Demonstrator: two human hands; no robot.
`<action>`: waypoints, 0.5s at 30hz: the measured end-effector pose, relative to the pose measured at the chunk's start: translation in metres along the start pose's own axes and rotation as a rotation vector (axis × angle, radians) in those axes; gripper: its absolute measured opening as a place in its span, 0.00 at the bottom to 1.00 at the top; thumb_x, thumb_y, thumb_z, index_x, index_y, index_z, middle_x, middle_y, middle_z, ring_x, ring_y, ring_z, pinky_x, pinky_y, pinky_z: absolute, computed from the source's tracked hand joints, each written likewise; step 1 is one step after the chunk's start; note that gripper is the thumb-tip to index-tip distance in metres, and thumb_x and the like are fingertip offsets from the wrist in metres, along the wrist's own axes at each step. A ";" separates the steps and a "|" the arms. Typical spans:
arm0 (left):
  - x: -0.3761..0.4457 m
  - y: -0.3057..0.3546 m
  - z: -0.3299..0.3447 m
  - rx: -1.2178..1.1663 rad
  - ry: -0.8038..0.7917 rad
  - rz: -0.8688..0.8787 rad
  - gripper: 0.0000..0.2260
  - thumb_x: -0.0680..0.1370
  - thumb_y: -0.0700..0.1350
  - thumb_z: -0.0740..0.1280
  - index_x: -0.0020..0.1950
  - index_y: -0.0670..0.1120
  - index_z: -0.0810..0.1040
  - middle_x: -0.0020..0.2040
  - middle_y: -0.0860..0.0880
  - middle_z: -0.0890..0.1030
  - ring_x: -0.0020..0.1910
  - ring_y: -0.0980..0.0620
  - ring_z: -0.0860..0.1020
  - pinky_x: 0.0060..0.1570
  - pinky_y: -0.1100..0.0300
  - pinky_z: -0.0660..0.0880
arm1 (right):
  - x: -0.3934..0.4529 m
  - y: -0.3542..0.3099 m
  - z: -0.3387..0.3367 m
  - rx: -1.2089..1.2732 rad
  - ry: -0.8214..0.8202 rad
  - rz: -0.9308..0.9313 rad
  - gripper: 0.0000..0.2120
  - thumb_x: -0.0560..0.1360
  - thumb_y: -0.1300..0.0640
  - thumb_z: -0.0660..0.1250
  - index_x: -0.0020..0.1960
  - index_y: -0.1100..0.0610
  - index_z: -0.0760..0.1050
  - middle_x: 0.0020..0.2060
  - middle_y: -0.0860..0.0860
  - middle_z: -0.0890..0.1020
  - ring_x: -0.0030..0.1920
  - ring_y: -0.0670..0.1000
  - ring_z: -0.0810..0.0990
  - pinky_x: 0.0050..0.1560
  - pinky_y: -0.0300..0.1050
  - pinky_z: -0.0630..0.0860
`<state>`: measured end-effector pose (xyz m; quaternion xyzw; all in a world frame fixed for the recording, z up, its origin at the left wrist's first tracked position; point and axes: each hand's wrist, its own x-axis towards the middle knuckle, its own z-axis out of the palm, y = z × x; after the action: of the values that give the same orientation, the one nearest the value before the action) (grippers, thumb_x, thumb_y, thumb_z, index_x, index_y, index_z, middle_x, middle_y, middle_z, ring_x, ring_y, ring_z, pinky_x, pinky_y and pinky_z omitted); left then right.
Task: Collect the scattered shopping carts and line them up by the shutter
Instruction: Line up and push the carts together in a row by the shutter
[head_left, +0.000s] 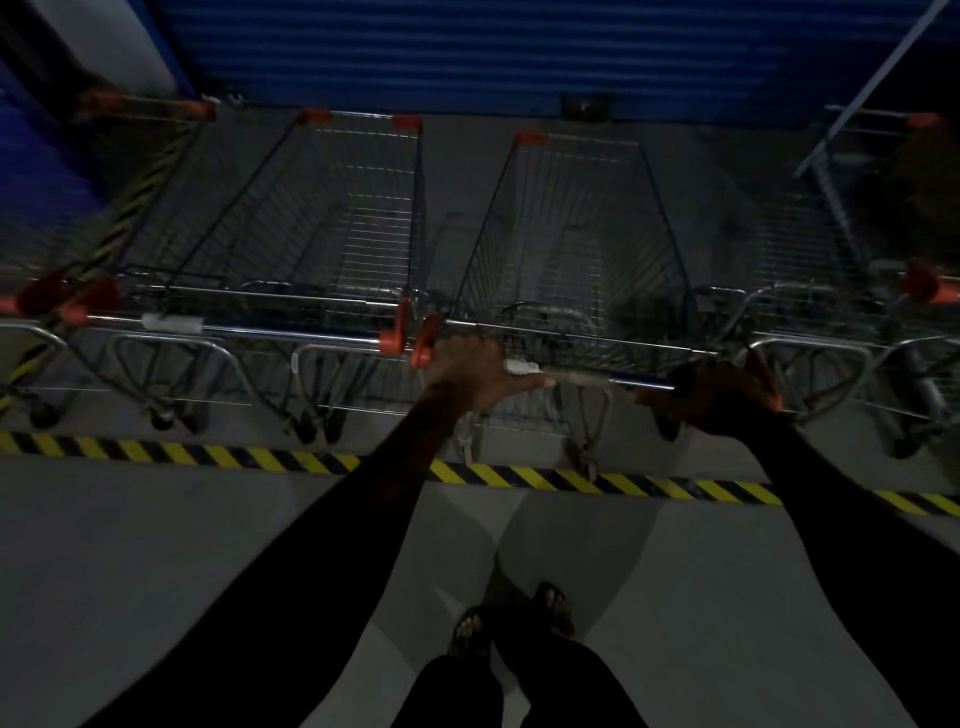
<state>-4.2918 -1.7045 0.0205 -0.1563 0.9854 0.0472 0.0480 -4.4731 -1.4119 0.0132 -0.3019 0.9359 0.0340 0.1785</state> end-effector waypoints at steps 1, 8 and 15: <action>0.003 0.000 -0.001 -0.002 0.007 -0.002 0.42 0.70 0.85 0.55 0.39 0.45 0.80 0.39 0.46 0.82 0.46 0.45 0.83 0.47 0.55 0.72 | 0.004 -0.001 -0.003 0.013 -0.002 -0.001 0.48 0.60 0.08 0.42 0.29 0.48 0.79 0.25 0.48 0.81 0.34 0.47 0.81 0.69 0.65 0.73; 0.020 -0.001 -0.002 -0.033 0.016 -0.054 0.40 0.68 0.86 0.54 0.32 0.48 0.71 0.41 0.44 0.85 0.46 0.44 0.84 0.46 0.54 0.77 | 0.022 -0.010 -0.029 0.034 -0.045 -0.033 0.56 0.59 0.09 0.42 0.43 0.53 0.86 0.38 0.52 0.87 0.46 0.52 0.86 0.62 0.51 0.75; 0.020 0.002 -0.003 0.000 0.050 -0.084 0.38 0.68 0.85 0.54 0.30 0.49 0.68 0.29 0.51 0.72 0.39 0.47 0.83 0.38 0.57 0.68 | 0.018 -0.016 -0.039 -0.118 0.018 -0.068 0.37 0.70 0.18 0.56 0.41 0.52 0.81 0.36 0.52 0.82 0.52 0.57 0.84 0.65 0.54 0.76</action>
<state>-4.3115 -1.7093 0.0213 -0.1987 0.9789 0.0413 0.0250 -4.4896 -1.4420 0.0441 -0.3439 0.9230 0.0801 0.1530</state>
